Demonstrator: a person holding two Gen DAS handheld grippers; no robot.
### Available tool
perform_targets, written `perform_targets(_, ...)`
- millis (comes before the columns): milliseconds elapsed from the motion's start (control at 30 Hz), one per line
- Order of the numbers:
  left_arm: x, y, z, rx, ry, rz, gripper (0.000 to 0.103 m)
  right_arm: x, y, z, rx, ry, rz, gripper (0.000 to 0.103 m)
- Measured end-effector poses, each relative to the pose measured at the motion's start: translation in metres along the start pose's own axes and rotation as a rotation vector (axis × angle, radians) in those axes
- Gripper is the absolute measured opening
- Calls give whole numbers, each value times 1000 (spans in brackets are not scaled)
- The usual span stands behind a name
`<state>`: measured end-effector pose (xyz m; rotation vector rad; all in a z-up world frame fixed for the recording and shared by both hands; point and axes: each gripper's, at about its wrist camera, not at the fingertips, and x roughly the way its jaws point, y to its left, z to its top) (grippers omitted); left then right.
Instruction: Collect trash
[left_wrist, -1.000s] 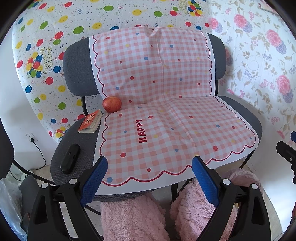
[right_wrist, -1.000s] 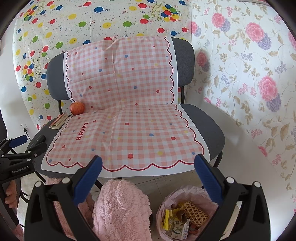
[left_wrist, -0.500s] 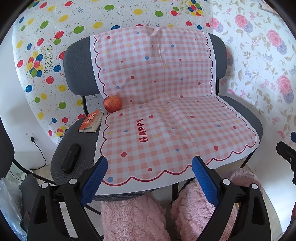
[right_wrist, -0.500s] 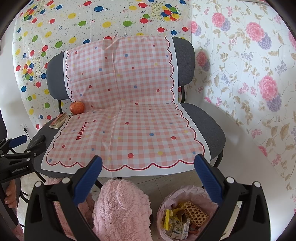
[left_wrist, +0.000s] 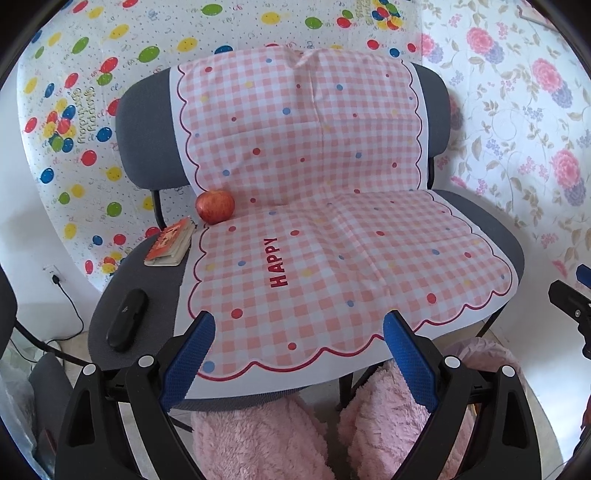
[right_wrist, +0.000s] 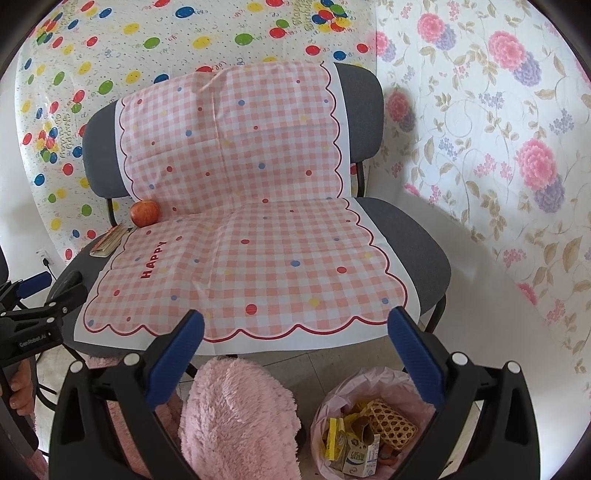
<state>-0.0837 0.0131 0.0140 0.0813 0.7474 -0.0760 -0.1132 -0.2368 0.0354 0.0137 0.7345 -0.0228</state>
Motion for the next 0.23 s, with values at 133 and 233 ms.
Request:
perform_targets(133, 27, 6, 6, -15, 40, 16, 92, 28, -8, 12, 1, 10, -8, 97)
perform_targets(233, 53, 16, 10, -42, 69, 24, 92, 45, -13, 19, -6, 2, 1, 97)
